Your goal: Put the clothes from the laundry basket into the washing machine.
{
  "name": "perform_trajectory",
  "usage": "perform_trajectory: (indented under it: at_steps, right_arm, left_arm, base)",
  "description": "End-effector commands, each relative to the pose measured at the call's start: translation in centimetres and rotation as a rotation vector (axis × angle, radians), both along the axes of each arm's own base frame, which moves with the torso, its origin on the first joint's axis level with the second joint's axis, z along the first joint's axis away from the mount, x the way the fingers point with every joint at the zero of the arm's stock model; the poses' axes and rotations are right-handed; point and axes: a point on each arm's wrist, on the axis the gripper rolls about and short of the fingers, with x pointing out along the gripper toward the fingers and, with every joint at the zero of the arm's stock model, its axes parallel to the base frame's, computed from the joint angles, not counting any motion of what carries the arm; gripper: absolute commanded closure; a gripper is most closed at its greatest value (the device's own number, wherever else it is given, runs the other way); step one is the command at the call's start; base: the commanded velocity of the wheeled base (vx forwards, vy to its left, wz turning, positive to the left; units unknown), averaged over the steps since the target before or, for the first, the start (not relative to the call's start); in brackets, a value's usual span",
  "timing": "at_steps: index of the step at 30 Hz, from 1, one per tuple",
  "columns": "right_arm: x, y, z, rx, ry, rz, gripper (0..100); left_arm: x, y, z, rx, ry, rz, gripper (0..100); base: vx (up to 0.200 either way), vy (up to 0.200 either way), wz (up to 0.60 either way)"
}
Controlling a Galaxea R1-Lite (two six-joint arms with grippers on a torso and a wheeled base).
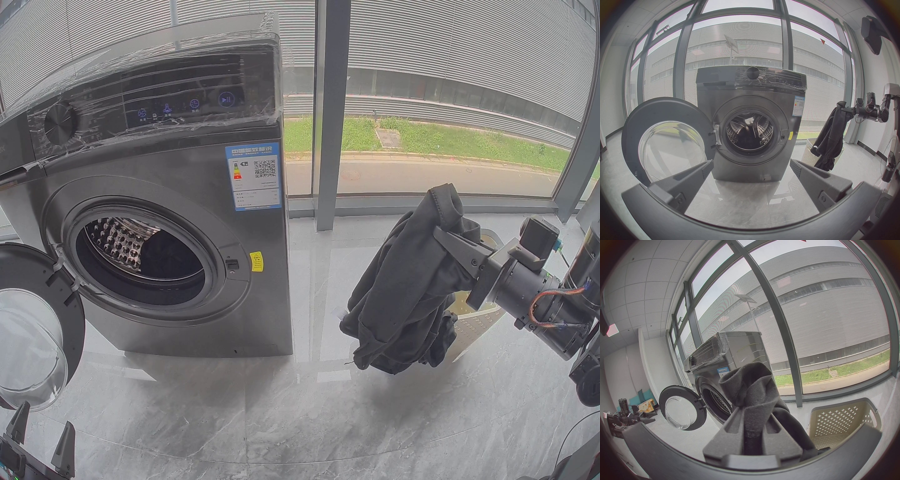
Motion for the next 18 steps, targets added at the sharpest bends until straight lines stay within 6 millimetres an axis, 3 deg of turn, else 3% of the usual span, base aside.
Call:
perform_trajectory:
  at_steps: [1,16,18]
  right_arm:
    - [-0.04,0.11,-0.08,-0.002,0.002,0.005,100]
    - [-0.50,0.41,-0.62,-0.022,0.014,0.027,100]
    - [-0.58,0.45,-0.74,-0.025,0.017,0.031,100]
  left_arm:
    - [0.01,0.00,-0.42,-0.001,0.000,0.000,0]
    - [0.01,0.00,-0.42,0.000,0.000,0.000,0]
    - [0.01,0.00,-0.42,-0.001,0.000,0.000,0]
  base:
    - [0.000,0.200,0.00]
    - [0.000,0.200,0.00]
    - [0.000,0.000,0.00]
